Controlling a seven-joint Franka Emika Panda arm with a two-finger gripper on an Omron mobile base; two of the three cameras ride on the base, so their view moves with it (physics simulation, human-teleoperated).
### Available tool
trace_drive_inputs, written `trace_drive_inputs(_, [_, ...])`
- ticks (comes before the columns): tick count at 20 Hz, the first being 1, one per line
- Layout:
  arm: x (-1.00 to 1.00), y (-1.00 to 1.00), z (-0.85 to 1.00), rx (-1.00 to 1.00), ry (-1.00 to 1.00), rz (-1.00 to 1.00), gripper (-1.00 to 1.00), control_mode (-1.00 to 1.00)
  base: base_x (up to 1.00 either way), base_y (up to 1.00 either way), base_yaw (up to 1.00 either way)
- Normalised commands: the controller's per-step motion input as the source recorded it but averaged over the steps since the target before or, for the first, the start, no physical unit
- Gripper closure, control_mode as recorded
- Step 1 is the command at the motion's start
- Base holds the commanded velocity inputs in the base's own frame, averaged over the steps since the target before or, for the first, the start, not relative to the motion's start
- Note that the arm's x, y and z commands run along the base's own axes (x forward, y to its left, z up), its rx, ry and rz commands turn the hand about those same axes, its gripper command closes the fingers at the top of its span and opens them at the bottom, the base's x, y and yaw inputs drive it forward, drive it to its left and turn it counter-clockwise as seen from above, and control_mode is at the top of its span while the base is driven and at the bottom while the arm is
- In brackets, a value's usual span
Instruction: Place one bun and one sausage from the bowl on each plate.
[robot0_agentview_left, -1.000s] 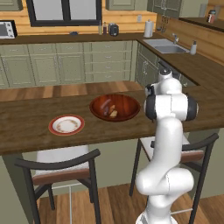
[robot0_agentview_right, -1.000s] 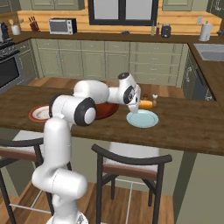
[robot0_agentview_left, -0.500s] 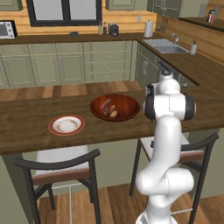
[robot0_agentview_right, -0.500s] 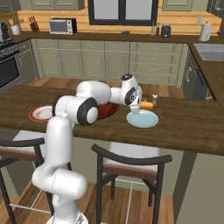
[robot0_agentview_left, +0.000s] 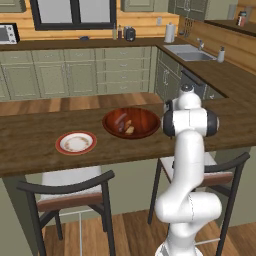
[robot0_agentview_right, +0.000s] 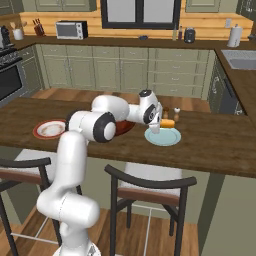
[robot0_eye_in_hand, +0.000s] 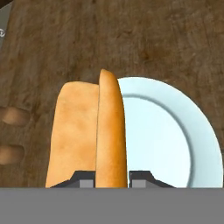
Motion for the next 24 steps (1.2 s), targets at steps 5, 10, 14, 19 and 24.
trace_drive_inputs(5, [0.17, 0.0, -0.05, 0.0, 0.0, 0.0, 1.0, -1.0, 0.0, 0.0, 0.0])
trace_drive_inputs(10, [0.01, 0.0, -0.04, 0.0, 0.0, 0.0, 1.0, -1.0, 0.0, 0.0, 0.0])
trace_drive_inputs(14, [0.0, 0.0, -0.09, 0.0, 0.0, 0.0, 1.0, -1.0, 0.0, 0.0, 0.0])
trace_drive_inputs(19, [0.0, 0.0, -0.1, 0.0, 0.0, 0.0, 1.0, -1.0, 0.0, 0.0, 0.0])
trace_drive_inputs(24, [0.0, 0.0, -0.13, 0.0, 0.0, 0.0, 1.0, -1.0, 0.0, 0.0, 0.0])
